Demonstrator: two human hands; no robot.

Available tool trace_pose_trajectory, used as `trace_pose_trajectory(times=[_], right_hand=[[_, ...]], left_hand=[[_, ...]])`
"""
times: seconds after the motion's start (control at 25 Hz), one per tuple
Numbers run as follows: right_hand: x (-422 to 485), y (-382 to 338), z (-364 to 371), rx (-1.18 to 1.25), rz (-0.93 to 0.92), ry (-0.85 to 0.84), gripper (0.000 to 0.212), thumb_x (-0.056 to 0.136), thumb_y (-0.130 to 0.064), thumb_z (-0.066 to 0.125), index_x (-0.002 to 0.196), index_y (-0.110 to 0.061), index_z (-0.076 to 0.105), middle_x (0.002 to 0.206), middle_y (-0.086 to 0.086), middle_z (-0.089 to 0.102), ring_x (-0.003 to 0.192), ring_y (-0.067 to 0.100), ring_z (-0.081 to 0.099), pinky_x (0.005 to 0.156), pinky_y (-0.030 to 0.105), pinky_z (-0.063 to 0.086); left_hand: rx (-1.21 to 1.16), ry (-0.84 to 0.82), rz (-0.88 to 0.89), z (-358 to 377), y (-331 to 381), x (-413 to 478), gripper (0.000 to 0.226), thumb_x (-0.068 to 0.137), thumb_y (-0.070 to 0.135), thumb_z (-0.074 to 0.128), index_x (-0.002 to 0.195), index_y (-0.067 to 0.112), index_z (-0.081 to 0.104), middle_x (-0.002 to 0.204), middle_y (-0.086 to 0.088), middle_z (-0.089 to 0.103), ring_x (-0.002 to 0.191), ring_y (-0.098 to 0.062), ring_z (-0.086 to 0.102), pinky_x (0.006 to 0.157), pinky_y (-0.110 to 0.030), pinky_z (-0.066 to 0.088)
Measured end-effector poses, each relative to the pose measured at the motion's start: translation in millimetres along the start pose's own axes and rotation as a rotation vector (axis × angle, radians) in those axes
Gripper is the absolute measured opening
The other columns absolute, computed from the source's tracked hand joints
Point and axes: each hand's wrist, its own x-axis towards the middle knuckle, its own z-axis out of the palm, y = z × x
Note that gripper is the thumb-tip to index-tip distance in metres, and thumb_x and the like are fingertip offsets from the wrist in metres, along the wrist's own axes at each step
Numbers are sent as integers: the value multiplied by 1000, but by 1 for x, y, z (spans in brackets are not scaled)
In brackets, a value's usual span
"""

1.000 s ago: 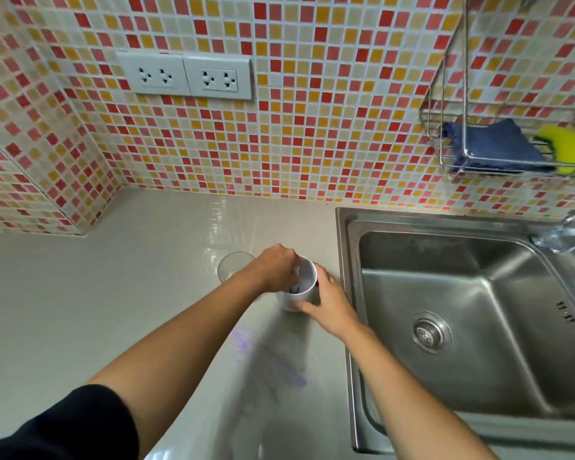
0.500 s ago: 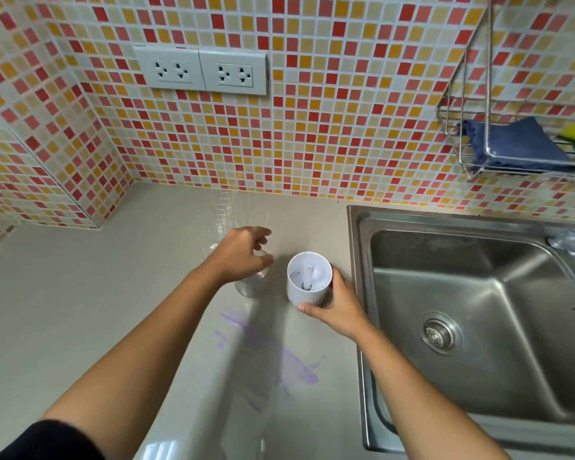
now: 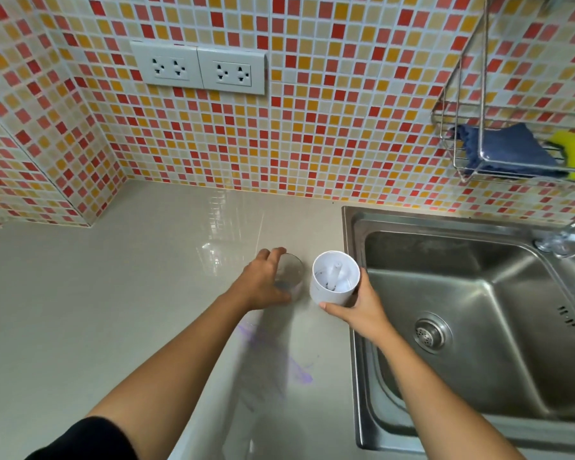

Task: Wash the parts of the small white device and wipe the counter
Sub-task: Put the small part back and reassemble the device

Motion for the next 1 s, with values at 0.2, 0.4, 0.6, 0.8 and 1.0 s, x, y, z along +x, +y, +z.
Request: trace_pose_trajectory(times=[0.2,0.4,0.6,0.8,1.0], right_hand=[[-6,-2,-47,-364,-75,66,84,49,-19,85,124,-23,46,117,-5,41,105,14,50,82,20,39],[5,-44,-52,-688,-197,-81,91,53,-27,80,136,-26,41,118,-5,27,113,18,31,96,37,44],[13,-87,-27,-825,-301,-235,114,57,-28,80,147,-35,10,132,-3,37,118,20,32,92,42,45],[18,-94,-10,-309,-196,-92,111,51,-32,90,138,-36,21,130,-6,47,117,16,46,97,32,42],[20,-82,15,56,-138,-91,80,58,-18,88,124,-30,44,124,-7,53,113,14,52,89,20,46]], left_hand=[[-65,-18,15,24,15,4,97,67,35,79,144,21,22,140,-7,39,123,-28,46,97,-32,42],[-108,-4,12,23,12,1,90,66,34,81,137,17,29,136,-8,47,118,-26,49,89,-27,42],[-181,11,-16,20,13,0,87,63,33,83,132,14,33,127,-7,56,110,-28,56,84,-29,46],[-280,65,-71,23,13,-5,74,63,32,83,121,14,41,110,-6,63,99,-29,59,70,-26,41],[-310,63,-83,22,12,-7,85,53,47,78,122,16,40,112,-2,62,99,-26,60,73,-30,46]])
